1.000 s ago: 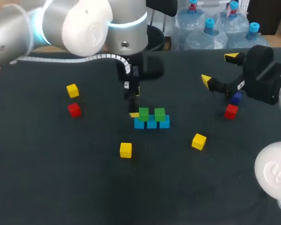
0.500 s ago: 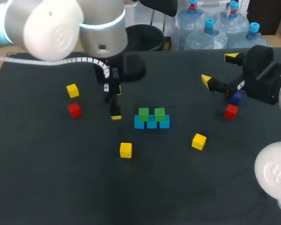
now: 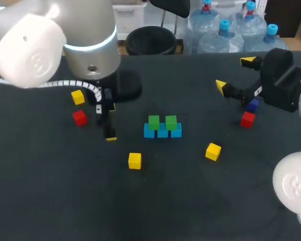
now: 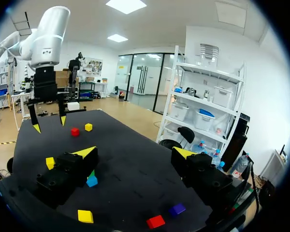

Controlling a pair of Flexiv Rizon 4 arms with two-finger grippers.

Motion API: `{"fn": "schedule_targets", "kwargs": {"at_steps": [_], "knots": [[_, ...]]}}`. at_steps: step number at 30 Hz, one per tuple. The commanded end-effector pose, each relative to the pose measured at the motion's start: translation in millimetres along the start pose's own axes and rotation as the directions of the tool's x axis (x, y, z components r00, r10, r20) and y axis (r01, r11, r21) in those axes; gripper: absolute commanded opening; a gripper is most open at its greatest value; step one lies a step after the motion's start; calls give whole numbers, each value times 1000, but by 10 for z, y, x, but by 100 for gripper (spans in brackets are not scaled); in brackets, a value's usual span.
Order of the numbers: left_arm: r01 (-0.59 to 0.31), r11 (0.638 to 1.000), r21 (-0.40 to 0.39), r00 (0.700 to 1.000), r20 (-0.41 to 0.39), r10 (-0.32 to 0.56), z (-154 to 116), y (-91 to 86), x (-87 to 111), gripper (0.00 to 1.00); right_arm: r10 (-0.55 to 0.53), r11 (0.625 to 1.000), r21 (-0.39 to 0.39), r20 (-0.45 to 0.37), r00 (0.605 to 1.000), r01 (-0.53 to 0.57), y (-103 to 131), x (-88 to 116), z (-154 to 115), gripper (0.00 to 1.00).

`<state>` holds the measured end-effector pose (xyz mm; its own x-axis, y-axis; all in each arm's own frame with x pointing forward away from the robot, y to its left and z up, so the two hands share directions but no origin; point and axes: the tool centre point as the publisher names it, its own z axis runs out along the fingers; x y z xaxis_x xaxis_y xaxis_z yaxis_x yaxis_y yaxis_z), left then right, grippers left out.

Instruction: Place the blue cubes, place green cubes on the blue cubes, place the yellow cubes on the green cubes, then place the red cubes on the yellow cubes, and place purple cube on the red cubes.

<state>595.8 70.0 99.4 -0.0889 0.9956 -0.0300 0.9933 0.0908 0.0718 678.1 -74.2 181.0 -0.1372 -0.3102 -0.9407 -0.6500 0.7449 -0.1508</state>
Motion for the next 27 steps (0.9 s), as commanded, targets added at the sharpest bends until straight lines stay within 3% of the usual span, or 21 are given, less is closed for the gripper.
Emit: {"fn": "schedule_targets", "kwargs": {"at_steps": [1,26,27], "knots": [[0,999,-54,1000,19,1,58,-121,100,100,1,1000,-2,1,1000,-1,-3,2,-3,100],[-39,998,-40,998,55,42,88,-162,185,100,1,1000,-2,1,1000,-1,-3,2,-3,100],[-39,998,-40,998,55,42,88,-162,185,100,-23,1000,5,6,1000,23,-55,-153,-90,100]]}}
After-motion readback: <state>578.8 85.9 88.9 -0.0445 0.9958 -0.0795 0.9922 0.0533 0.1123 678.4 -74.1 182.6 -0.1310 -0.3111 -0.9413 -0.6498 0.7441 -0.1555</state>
